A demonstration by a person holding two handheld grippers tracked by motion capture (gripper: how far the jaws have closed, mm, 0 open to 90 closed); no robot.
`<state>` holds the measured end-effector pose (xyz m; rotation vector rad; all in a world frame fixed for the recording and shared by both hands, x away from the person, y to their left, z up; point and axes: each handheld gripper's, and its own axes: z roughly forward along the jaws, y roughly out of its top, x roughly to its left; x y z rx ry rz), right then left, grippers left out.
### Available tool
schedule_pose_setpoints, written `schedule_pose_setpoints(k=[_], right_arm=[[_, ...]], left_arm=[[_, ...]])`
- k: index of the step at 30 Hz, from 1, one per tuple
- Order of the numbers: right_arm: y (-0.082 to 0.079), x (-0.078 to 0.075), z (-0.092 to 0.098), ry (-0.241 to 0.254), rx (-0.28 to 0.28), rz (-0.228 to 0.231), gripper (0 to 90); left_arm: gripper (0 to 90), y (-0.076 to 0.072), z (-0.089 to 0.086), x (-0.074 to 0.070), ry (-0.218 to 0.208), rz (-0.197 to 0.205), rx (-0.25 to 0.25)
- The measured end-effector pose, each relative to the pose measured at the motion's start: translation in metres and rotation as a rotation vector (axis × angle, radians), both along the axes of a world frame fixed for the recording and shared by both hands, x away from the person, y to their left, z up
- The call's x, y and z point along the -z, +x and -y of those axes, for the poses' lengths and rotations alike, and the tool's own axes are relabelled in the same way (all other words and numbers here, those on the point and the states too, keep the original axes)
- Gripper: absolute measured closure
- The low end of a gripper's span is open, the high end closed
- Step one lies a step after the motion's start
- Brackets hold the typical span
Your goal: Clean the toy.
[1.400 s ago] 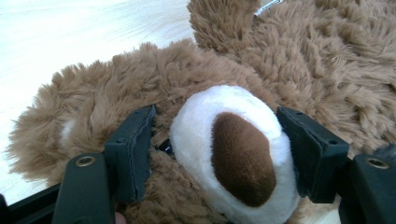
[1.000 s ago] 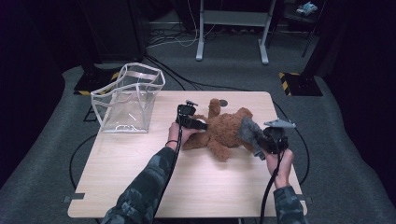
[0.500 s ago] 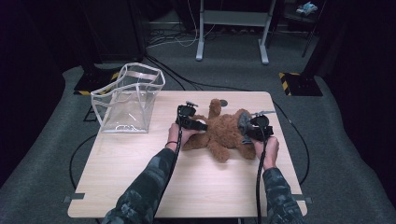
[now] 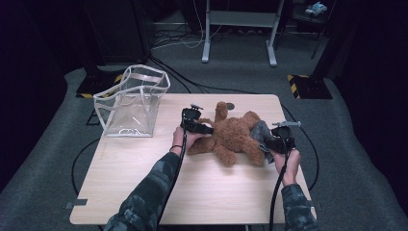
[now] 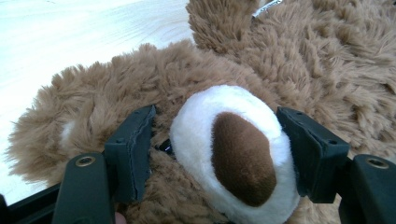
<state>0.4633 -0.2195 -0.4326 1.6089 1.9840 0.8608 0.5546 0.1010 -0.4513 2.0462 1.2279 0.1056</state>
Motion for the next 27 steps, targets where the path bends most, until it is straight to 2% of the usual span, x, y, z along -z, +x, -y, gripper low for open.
schedule_pose_setpoints(k=[3,5,6,8,9,10,14,16,17,19,21,23,27], right_arm=[[0.002,-0.013,-0.005,0.023,-0.045,0.058,77.0],[0.007,-0.018,-0.014,0.020,-0.079,0.069,77.0],[0.012,-0.017,-0.020,0.006,-0.096,0.061,76.9],[0.021,-0.010,-0.031,-0.027,-0.100,0.009,76.9],[0.025,-0.003,-0.033,-0.028,-0.101,-0.017,77.0],[0.026,0.002,-0.033,-0.008,-0.098,-0.039,77.0],[0.019,0.023,-0.029,0.034,-0.095,-0.060,77.2],[0.015,0.027,-0.027,0.024,-0.087,-0.054,77.2],[0.014,0.026,-0.026,0.030,-0.076,-0.052,77.2],[0.012,0.020,-0.024,0.026,-0.060,-0.041,77.1],[0.008,0.012,-0.019,0.041,-0.048,-0.027,77.1],[0.001,0.006,-0.013,0.049,-0.039,-0.015,77.1],[-0.016,0.007,-0.001,0.068,-0.030,0.006,77.1]], left_arm=[[31.4,0.000,0.000,0.000,0.000,0.001,0.002],[31.4,-0.001,-0.001,0.001,-0.001,0.010,0.002],[31.4,-0.001,-0.001,0.000,0.003,0.007,0.009],[31.3,0.000,-0.002,0.000,0.005,0.004,0.014],[31.3,0.000,-0.002,0.000,0.007,0.006,0.017],[31.3,-0.001,-0.003,-0.001,0.011,0.010,0.023],[31.2,-0.003,-0.005,0.000,0.014,0.031,0.036],[31.1,-0.005,-0.004,-0.001,0.022,0.050,0.032],[30.9,-0.006,-0.003,-0.001,0.023,0.051,0.029],[29.7,-0.009,-0.001,-0.004,0.031,0.089,0.017],[28.2,-0.014,-0.001,-0.008,0.028,0.120,0.008],[27.1,-0.019,-0.001,-0.012,0.011,0.133,-0.008],[21.7,-0.035,0.000,-0.019,-0.004,0.177,-0.023]])
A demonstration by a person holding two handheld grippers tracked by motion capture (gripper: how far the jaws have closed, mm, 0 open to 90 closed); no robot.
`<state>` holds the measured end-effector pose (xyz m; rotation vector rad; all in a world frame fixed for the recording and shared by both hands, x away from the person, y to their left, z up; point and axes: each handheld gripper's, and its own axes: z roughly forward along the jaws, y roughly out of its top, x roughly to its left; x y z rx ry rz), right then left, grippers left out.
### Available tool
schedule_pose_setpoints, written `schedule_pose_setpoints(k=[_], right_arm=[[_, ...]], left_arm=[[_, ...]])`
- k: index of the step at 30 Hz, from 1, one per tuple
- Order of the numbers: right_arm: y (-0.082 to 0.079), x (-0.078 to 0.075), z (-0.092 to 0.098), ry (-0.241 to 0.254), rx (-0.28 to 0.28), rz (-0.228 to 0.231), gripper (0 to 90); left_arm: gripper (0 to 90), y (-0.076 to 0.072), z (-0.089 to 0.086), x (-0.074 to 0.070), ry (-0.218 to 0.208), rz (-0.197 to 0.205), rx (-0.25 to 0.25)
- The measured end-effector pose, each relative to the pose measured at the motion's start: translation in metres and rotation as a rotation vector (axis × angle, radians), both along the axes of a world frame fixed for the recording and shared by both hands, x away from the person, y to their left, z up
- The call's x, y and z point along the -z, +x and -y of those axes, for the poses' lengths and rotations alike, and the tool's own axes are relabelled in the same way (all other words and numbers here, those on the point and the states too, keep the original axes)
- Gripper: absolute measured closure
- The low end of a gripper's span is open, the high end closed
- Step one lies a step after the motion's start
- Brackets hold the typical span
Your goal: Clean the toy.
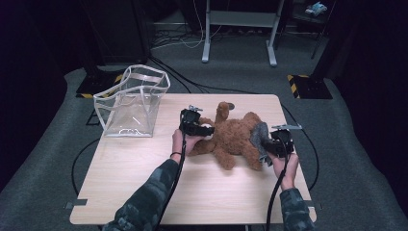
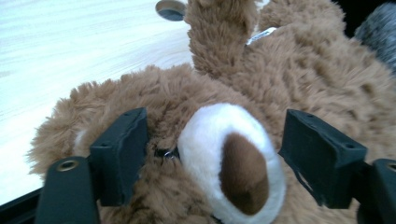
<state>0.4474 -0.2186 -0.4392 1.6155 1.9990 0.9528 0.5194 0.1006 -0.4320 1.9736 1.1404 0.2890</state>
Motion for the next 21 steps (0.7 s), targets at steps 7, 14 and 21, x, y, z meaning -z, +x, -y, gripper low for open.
schedule_pose_setpoints(k=[7,14,21], right_arm=[[-0.021,0.009,0.023,0.005,0.038,-0.016,76.9],[-0.033,0.010,0.033,-0.006,0.050,-0.020,76.9],[-0.037,0.018,0.035,0.007,0.057,-0.031,76.9]], left_arm=[[15.4,-0.034,0.002,-0.015,-0.035,0.058,-0.023],[11.7,-0.067,0.021,-0.008,-0.027,0.064,-0.001],[10.8,-0.096,0.045,0.019,-0.024,0.032,0.014]])
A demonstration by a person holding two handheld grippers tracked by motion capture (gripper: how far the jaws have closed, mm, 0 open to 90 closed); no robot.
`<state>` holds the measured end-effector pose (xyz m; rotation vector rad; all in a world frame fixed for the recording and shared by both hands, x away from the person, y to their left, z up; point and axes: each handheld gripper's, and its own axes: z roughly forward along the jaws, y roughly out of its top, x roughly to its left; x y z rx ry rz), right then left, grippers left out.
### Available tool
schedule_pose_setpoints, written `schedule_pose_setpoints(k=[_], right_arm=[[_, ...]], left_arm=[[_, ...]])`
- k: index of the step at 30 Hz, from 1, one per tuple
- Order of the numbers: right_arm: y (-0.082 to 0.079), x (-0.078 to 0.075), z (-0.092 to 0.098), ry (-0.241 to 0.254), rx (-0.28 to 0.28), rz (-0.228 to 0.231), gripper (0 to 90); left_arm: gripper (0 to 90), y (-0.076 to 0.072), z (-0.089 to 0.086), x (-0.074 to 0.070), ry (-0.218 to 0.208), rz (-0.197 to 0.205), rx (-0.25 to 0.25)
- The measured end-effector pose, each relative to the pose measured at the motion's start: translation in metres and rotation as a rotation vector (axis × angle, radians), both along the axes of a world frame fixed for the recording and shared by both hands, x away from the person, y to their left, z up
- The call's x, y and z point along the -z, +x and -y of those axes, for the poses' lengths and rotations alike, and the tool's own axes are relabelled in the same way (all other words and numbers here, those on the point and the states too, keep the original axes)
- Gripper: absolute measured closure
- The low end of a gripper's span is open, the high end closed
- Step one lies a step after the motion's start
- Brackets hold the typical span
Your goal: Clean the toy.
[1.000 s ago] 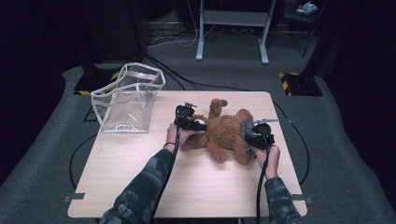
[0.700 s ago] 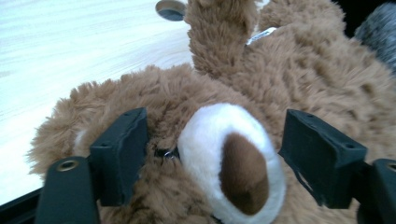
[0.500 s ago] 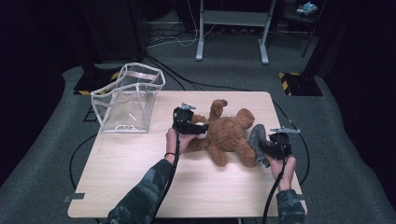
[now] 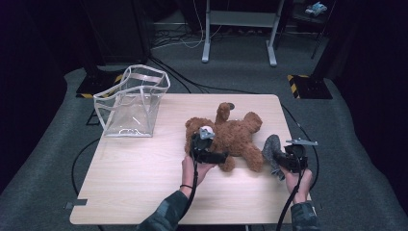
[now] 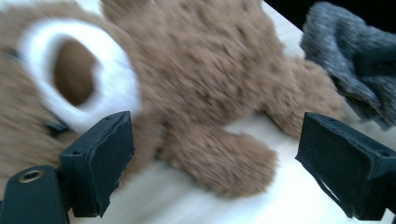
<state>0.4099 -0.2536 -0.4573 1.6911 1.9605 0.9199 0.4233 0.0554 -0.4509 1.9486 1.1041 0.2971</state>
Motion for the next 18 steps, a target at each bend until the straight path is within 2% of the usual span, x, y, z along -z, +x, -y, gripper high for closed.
schedule_pose_setpoints(k=[2,5,7,8,10,11,12,13,15,18], right_arm=[[0.000,0.002,0.000,-0.006,-0.006,-0.003,76.8],[-0.001,0.001,0.000,0.000,-0.007,0.004,76.8],[-0.002,0.001,-0.001,0.012,0.002,0.006,76.8],[-0.001,0.002,0.000,0.007,-0.004,0.007,76.8],[0.000,0.003,-0.001,0.012,-0.007,0.006,76.8],[0.000,0.003,-0.003,0.015,-0.002,0.002,76.8],[0.001,0.003,-0.003,0.010,-0.007,0.003,76.8],[0.001,0.003,-0.003,0.012,-0.008,0.000,76.8],[0.001,0.002,-0.005,0.011,-0.006,0.003,76.8],[0.001,0.004,-0.004,0.012,-0.009,-0.003,76.8]], left_arm=[[10.8,-0.004,0.010,0.010,0.007,-0.012,0.006],[10.8,-0.006,0.022,0.019,0.045,-0.009,0.005],[11.1,-0.008,0.029,0.024,0.067,0.002,-0.013],[12.1,-0.008,0.032,0.028,0.065,-0.002,-0.015],[12.1,-0.008,0.041,0.038,0.096,-0.005,-0.026],[11.9,-0.007,0.045,0.042,0.109,-0.025,-0.028],[11.8,-0.007,0.048,0.047,0.131,-0.019,-0.037],[12.1,-0.006,0.050,0.050,0.146,-0.031,-0.040],[13.1,-0.003,0.053,0.055,0.172,-0.025,-0.073],[17.4,0.000,0.052,0.061,0.182,-0.031,-0.114]])
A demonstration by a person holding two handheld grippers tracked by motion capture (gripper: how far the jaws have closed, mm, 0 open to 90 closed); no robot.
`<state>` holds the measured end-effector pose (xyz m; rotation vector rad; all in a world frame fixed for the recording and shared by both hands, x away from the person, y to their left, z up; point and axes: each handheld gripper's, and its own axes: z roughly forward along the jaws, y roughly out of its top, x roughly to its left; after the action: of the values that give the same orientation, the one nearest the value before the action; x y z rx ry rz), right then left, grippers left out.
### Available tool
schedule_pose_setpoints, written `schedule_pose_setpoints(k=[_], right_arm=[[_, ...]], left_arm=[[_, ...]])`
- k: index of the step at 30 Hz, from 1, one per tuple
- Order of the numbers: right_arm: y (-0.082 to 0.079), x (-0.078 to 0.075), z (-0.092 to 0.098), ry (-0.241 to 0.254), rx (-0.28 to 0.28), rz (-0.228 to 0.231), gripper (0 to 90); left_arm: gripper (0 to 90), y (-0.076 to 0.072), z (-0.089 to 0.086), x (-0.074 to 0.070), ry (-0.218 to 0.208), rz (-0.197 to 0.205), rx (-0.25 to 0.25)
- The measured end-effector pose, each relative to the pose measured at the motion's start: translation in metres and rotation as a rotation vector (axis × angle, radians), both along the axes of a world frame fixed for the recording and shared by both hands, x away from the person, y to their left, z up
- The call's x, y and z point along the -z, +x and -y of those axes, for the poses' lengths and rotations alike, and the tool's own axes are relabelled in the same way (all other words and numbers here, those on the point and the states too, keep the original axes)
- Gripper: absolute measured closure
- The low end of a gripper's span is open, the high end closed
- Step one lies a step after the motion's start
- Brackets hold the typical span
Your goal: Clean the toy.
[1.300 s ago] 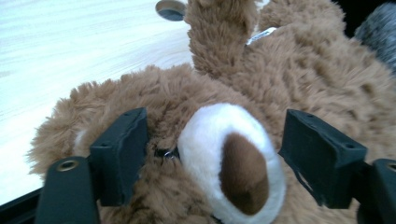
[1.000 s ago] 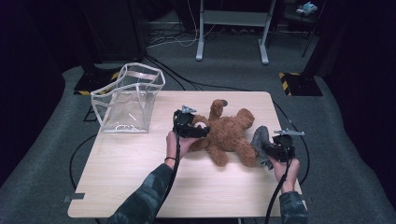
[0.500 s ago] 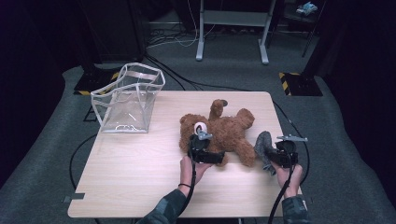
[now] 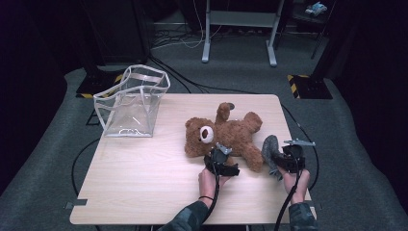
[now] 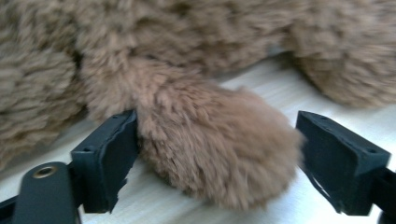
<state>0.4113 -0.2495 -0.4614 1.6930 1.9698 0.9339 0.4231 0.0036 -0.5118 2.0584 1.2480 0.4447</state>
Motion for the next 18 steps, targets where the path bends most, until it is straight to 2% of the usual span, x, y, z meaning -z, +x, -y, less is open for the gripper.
schedule_pose_setpoints(k=[2,4,7,12,18], right_arm=[[0.000,0.001,0.000,0.001,-0.001,-0.002,76.8],[0.000,0.004,0.000,0.003,0.002,-0.005,76.8],[0.000,0.006,0.000,0.010,0.009,-0.011,76.8],[0.000,0.005,0.000,0.010,0.008,-0.009,76.8],[0.001,0.008,0.002,0.011,0.012,-0.013,76.8]], left_arm=[[22.4,0.001,0.000,0.002,-0.001,-0.002,-0.004],[29.0,0.002,-0.003,0.006,-0.016,-0.002,-0.029],[37.5,0.000,-0.005,0.006,-0.015,0.014,-0.034],[57.9,-0.001,-0.008,0.005,-0.018,0.031,-0.028],[67.0,0.003,-0.018,0.002,-0.027,0.037,0.008]])
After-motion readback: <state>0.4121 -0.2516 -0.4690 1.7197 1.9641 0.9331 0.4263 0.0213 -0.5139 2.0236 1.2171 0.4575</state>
